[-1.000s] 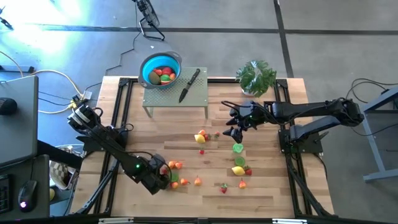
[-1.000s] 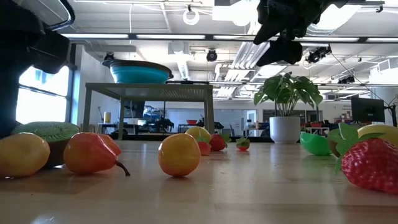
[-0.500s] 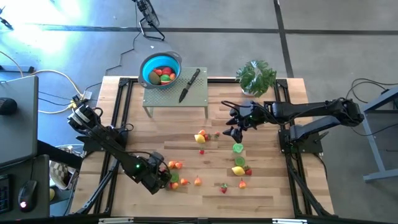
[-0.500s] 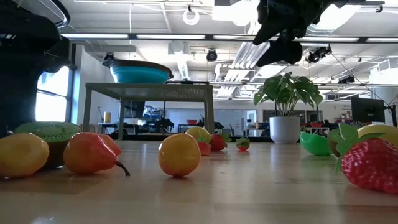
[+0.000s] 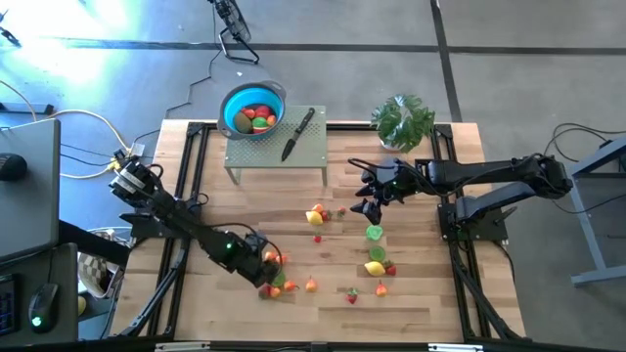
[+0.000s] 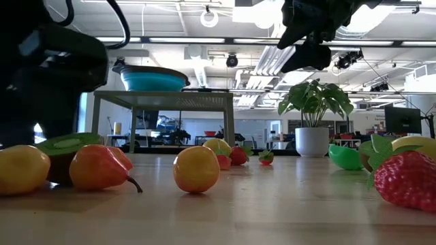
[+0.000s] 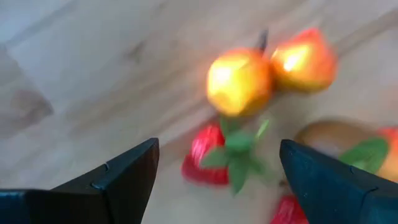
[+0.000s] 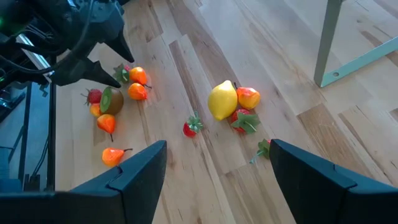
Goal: Pick & Place Fruit
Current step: Put the strawberry into the strainer bowl on the shelf
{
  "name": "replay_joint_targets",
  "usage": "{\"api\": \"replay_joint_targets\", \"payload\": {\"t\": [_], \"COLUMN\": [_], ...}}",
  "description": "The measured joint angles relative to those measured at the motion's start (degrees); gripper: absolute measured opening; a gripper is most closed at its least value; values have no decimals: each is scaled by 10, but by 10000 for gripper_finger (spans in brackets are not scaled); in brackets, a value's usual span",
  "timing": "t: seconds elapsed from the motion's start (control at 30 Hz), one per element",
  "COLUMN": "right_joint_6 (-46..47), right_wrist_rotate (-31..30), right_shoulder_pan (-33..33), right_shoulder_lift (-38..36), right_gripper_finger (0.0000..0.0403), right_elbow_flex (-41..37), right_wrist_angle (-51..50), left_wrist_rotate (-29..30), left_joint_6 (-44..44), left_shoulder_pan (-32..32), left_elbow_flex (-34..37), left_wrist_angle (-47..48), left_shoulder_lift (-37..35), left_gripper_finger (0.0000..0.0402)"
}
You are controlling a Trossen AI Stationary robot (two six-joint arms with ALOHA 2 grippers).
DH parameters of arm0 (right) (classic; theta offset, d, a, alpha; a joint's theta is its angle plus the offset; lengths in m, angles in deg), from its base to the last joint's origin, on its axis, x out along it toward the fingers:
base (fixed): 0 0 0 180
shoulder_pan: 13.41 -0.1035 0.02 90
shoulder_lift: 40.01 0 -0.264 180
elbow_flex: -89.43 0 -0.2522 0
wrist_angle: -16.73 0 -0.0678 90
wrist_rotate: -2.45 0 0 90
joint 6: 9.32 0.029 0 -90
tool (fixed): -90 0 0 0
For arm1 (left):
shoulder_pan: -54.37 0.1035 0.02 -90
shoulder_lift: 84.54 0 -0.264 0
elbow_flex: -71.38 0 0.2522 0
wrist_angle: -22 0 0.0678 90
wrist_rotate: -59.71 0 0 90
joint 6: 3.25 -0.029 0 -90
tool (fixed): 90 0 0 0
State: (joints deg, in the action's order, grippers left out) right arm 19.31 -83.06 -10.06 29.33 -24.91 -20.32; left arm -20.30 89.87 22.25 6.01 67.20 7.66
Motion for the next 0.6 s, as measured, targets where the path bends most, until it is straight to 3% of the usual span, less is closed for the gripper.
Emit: {"api": "replay_joint_targets", "payload": {"t": [0.6], "right_joint_6": [-5], "right_wrist_rotate": [0], "right_shoulder_pan": [0], "right_shoulder_lift": [0], "right_gripper_finger": [276], "right_elbow_flex": [0], "right_wrist_angle": [0], "left_wrist_rotate": [-14], "left_joint_6": [-18], "left_shoulder_pan": [-1], "left_elbow_flex": [0], "left_wrist_angle": [4], "left_shoulder_lift": [0], "left_gripper_finger": [323]}}
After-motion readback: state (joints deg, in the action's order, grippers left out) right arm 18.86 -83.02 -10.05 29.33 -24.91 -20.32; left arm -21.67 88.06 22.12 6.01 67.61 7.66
